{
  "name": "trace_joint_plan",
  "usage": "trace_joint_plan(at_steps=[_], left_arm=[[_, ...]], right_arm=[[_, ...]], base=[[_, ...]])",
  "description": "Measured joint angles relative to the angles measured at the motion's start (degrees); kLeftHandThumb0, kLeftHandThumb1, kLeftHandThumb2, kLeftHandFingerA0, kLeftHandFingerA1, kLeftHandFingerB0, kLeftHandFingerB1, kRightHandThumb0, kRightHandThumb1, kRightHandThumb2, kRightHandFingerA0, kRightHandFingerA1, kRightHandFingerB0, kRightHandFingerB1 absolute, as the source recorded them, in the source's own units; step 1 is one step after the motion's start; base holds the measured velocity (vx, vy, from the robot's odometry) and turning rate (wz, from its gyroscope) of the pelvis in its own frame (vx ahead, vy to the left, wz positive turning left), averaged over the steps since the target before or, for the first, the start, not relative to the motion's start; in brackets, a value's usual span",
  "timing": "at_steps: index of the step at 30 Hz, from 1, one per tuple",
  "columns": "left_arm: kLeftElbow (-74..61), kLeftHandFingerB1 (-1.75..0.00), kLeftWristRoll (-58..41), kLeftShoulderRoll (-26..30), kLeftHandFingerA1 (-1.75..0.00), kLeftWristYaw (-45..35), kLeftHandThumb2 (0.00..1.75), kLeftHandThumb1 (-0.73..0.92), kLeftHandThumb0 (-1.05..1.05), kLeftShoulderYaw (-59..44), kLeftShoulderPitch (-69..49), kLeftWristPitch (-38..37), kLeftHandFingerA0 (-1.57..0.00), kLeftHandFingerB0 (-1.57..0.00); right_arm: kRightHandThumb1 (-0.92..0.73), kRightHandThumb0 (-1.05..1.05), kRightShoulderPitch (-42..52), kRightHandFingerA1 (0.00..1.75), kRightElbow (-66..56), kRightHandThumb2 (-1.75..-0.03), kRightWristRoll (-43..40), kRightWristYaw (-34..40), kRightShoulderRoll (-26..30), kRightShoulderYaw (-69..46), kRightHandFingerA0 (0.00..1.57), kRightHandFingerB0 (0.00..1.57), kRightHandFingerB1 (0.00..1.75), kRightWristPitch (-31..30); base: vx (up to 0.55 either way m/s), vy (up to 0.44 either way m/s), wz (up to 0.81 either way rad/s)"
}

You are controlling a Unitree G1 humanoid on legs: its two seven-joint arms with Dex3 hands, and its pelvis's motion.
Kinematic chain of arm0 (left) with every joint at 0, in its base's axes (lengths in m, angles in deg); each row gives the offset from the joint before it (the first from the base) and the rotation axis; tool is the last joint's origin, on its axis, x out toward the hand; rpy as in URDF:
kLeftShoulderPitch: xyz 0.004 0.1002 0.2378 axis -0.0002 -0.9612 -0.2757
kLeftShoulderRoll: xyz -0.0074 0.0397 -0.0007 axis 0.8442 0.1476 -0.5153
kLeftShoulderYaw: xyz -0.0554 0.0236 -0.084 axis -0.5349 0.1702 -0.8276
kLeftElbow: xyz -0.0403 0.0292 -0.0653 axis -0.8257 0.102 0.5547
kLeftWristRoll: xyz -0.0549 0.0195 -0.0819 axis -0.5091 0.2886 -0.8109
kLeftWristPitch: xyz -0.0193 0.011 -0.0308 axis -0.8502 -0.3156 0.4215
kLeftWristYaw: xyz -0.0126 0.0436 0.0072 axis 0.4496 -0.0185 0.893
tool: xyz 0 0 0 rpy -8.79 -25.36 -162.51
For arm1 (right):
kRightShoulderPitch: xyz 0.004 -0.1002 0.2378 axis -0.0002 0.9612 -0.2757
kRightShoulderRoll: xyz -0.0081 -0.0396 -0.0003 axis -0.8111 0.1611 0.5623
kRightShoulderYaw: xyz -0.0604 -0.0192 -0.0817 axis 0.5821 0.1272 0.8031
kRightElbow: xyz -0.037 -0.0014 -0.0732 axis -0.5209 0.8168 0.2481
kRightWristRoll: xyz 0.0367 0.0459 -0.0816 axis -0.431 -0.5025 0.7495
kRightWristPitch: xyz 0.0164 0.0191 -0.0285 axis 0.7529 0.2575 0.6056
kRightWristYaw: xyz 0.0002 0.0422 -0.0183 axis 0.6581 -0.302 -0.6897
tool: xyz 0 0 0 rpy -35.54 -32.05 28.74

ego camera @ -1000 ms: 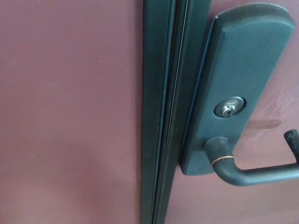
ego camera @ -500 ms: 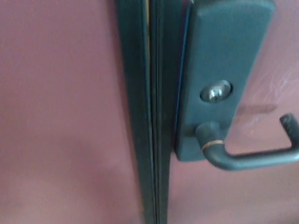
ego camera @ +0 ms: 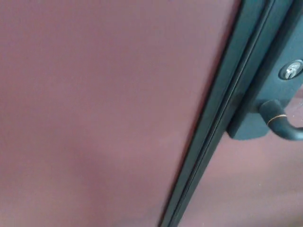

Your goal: The robot walks towards the door handle and put its right hand on it and twist the handle

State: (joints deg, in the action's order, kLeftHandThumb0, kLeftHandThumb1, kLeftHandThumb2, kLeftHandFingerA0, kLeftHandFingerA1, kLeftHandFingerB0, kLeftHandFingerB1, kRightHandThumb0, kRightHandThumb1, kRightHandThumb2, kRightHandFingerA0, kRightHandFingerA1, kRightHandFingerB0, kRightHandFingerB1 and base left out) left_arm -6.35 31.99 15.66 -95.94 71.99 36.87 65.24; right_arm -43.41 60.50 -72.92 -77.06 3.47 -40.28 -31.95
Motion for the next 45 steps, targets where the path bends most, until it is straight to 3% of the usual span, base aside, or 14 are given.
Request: trace_joint_plan(at_steps=[4, 5, 7, 8, 29, 30, 39, 40, 45], left_arm=[[0.0, -0.48, 0.0, 0.2, -0.56, 0.0, 0.8, 0.51, -0.48, -0.1, 0.0, 0.0, -0.54, -0.36], [0.0, -0.48, 0.0, 0.2, -0.56, 0.0, 0.8, 0.51, -0.48, -0.1, 0.0, 0.0, -0.54, -0.36], [0.0, -0.48, 0.0, 0.3, -0.56, -0.1, 0.8, 0.51, -0.48, -0.2, 0.0, 0.0, -0.54, -0.36], [0.0, -0.48, 0.0, 0.3, -0.56, -0.1, 0.8, 0.51, -0.48, -0.2, -0.1, 0.1, -0.54, -0.36], [0.0, -0.48, 0.0, 0.4, -0.56, -0.6, 0.8, 0.51, -0.48, -0.3, 2.2, 0.6, -0.54, -0.36], [0.0, -0.49, 0.0, 0.4, -0.57, -0.6, 0.81, 0.51, -0.48, -0.3, 2.6, 0.6, -0.55, -0.36], [-0.1, -0.48, 0.1, -0.1, -0.57, -0.8, 0.81, 0.51, -0.48, 0.4, 4.4, 0.9, -0.55, -0.36], [-0.1, -0.48, 0.1, -0.1, -0.57, -0.9, 0.81, 0.51, -0.48, 0.5, 4.4, 1.0, -0.56, -0.36], [-0.2, -0.48, 0.1, -0.2, -0.57, -0.9, 0.81, 0.51, -0.48, 0.6, 3.4, 0.6, -0.56, -0.36]], right_arm=[[-0.59, -0.44, 0.0, 0.53, 0.0, -0.8, -0.1, -0.1, -0.1, 0.0, 0.56, 0.39, 0.46, -0.1], [-0.68, -0.36, 0.0, 0.42, 0.0, -0.59, -0.1, -0.1, -0.2, -0.1, 0.63, 0.44, 0.36, -0.1], [-0.68, -0.36, 0.0, 0.42, 0.0, -0.59, -0.1, -0.2, -0.3, -0.1, 0.63, 0.44, 0.36, -0.1], [-0.59, -0.44, 0.0, 0.53, 0.0, -0.8, -0.1, -0.2, -0.4, -0.1, 0.56, 0.39, 0.46, -0.1], [-0.58, -0.44, -3.4, 0.53, 0.0, -0.8, 0.0, -0.9, -0.4, 0.1, 0.55, 0.4, 0.47, -1.0], [-0.67, -0.36, -3.9, 0.43, 0.0, -0.6, -0.1, -0.9, -0.5, 0.1, 0.63, 0.45, 0.36, -1.0], [-0.67, -0.36, -4.6, 0.43, 0.1, -0.6, 0.0, -1.1, -0.1, 0.3, 0.64, 0.45, 0.36, -1.7], [-0.58, -0.43, -4.8, 0.53, 0.0, -0.79, 0.0, -1.2, 0.2, 0.3, 0.58, 0.41, 0.47, -1.7], [-0.58, -0.44, -3.8, 0.54, 0.4, -0.79, 0.1, -1.4, 0.9, 0.8, 0.59, 0.41, 0.47, -2.1]], base=[[-0.18, 0.099, -0.05], [-0.16, 0.033, -0.07], [-0.16, -0.021, 0.0], [-0.16, -0.062, 0.01], [-0.03, -0.205, 0.0], [0.0, 0.0, 0.0], [-0.03, -0.188, -0.1], [0.05, -0.414, 0.31], [0.04, -0.283, -0.06]])
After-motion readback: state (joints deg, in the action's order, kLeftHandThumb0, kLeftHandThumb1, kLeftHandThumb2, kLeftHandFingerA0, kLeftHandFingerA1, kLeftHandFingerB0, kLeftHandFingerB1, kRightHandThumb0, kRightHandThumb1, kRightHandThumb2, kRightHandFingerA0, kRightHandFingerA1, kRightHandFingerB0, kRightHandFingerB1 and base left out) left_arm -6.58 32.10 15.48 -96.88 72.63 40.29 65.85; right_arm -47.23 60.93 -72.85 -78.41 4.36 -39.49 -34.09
